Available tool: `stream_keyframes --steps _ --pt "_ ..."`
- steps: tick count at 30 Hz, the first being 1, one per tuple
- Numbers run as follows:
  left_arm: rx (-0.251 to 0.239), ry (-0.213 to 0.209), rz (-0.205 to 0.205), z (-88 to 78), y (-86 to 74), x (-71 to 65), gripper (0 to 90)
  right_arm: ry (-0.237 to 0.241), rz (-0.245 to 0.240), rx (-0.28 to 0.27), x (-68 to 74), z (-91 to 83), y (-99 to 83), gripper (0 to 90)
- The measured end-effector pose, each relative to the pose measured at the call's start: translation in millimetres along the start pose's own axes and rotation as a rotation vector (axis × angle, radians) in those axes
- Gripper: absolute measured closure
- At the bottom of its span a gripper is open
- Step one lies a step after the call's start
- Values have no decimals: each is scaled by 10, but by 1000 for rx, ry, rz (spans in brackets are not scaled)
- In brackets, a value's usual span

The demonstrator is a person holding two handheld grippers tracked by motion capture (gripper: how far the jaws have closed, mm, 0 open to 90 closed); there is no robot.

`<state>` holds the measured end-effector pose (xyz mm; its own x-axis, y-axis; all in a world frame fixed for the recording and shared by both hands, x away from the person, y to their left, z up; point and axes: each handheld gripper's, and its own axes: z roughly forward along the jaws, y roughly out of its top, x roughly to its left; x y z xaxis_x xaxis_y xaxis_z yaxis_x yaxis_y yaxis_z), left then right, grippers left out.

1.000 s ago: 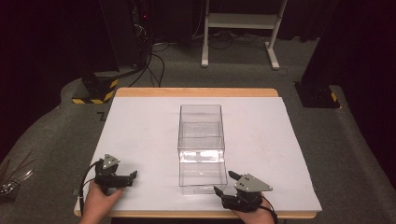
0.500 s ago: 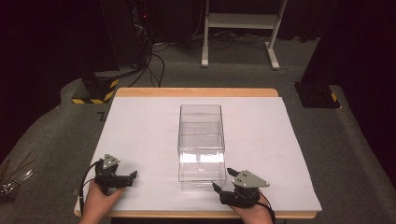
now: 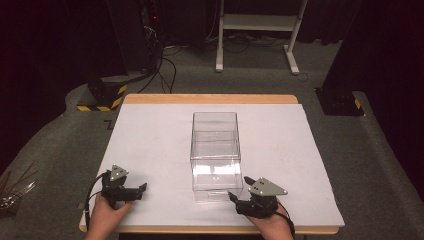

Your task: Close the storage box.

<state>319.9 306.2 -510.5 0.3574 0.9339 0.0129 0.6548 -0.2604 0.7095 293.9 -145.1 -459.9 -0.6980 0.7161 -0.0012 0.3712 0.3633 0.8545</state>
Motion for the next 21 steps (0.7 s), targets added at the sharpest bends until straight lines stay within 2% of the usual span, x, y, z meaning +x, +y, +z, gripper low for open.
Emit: stream_keyframes --steps 21 --pt "1 0 0 0 0 0 6 -27 25 7 -80 152 118 248"
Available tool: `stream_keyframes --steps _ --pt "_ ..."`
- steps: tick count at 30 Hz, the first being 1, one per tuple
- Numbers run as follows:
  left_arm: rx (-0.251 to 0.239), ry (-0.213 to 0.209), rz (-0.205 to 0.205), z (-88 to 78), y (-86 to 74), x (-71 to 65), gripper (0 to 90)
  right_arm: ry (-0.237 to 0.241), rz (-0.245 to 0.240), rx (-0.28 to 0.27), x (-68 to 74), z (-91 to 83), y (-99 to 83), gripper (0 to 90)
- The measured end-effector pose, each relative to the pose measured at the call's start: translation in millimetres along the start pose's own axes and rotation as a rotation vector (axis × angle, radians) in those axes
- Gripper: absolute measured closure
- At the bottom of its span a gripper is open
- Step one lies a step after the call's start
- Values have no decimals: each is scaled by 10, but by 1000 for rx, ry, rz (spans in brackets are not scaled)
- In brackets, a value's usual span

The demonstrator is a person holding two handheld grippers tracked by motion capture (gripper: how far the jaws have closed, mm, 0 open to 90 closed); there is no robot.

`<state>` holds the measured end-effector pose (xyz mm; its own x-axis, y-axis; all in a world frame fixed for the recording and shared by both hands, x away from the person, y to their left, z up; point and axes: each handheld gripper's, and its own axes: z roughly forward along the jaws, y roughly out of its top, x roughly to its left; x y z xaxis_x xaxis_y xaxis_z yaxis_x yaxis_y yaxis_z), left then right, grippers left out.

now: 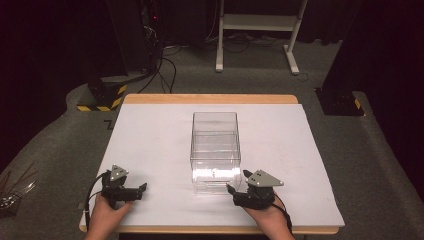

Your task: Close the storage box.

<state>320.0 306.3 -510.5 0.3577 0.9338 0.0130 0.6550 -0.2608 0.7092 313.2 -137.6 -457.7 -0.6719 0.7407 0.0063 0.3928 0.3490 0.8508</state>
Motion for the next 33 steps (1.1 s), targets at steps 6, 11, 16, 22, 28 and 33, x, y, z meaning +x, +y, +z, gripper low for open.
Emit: stream_keyframes --steps 6,11,16,22,28,33 --pt "0 0 0 0 0 0 5 -6 3 -2 -26 31 33 243" --pt "0 0 0 0 0 0 6 -9 3 -3 -50 42 52 242" --pt "0 0 0 0 0 0 5 -13 1 -3 -78 51 66 241" --pt "0 0 0 0 0 0 5 -20 6 -3 -113 66 80 241" --pt "0 0 0 0 0 0 5 -32 13 -6 -164 95 105 241" --pt "1 0 0 0 0 0 5 -42 13 -8 -192 123 126 241"
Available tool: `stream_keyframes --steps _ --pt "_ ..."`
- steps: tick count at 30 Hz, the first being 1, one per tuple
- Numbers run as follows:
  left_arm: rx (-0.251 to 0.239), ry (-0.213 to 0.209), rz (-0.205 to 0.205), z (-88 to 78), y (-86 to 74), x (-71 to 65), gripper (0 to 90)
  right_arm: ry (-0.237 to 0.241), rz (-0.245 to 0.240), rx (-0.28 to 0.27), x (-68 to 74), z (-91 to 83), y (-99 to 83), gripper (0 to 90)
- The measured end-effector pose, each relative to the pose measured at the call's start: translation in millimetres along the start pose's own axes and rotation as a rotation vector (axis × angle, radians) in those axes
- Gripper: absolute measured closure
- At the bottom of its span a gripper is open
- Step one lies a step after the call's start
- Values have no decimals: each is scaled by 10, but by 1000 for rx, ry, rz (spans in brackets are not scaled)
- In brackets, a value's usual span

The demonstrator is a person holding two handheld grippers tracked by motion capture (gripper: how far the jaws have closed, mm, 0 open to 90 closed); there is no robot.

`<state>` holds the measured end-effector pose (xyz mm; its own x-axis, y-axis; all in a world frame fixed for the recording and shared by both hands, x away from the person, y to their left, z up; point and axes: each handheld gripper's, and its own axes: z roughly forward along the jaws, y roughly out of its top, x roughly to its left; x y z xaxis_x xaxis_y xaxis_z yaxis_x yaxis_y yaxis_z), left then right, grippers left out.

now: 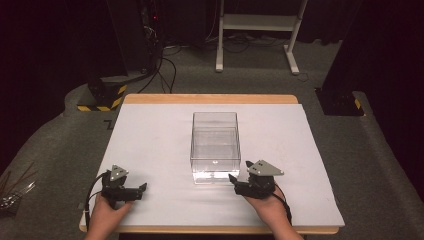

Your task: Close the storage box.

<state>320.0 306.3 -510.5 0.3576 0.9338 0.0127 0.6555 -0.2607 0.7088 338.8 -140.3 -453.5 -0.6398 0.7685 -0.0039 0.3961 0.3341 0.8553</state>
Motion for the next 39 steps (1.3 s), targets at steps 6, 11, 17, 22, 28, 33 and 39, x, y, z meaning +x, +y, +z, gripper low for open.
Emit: stream_keyframes --steps 6,11,17,22,28,33,39 --pt "0 0 0 0 0 0 5 -6 -2 -4 -9 36 14 234" --pt "0 0 0 0 1 1 6 -11 5 -9 -21 61 25 232" --pt "0 0 0 0 0 0 5 -23 13 -10 -47 108 43 232" --pt "0 0 0 0 0 0 5 -39 13 -13 -80 171 62 232" --pt "0 0 0 0 1 0 5 -54 24 -11 -107 234 82 232" --pt "0 0 0 0 0 0 5 -64 25 -14 -125 274 95 233" --pt "-1 0 0 1 0 0 5 -79 36 -15 -148 326 119 234"
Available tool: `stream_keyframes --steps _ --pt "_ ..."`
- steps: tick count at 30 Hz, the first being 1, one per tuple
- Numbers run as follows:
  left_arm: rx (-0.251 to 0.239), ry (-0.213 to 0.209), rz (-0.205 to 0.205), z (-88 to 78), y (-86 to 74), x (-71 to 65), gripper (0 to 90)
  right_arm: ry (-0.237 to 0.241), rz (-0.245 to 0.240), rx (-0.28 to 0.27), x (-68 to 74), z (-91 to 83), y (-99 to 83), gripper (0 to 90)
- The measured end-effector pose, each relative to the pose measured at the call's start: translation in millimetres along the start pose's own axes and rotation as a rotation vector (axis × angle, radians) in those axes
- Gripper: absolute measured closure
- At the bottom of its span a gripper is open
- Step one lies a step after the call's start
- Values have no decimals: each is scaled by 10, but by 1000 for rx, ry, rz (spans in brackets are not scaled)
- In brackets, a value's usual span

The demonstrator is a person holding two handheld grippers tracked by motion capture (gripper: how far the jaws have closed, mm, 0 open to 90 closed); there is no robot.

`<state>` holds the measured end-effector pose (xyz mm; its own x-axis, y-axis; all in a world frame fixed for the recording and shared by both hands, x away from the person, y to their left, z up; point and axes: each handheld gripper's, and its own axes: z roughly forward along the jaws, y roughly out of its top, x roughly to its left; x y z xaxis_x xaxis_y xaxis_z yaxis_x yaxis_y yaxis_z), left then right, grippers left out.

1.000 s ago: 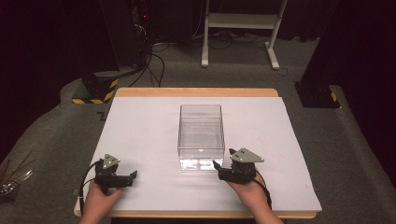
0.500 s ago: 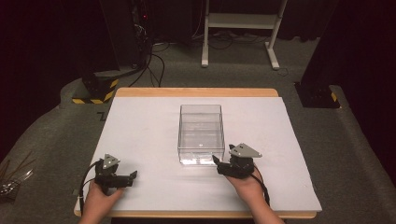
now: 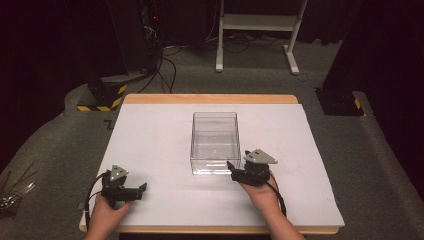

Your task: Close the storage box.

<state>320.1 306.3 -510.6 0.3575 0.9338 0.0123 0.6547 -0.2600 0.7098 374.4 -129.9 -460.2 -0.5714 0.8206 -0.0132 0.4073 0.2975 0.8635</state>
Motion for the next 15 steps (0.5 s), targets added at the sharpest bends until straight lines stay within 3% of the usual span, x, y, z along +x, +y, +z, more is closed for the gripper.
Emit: stream_keyframes --steps 15 --pt "2 0 0 -1 1 1 6 -15 9 -1 -33 67 17 233"
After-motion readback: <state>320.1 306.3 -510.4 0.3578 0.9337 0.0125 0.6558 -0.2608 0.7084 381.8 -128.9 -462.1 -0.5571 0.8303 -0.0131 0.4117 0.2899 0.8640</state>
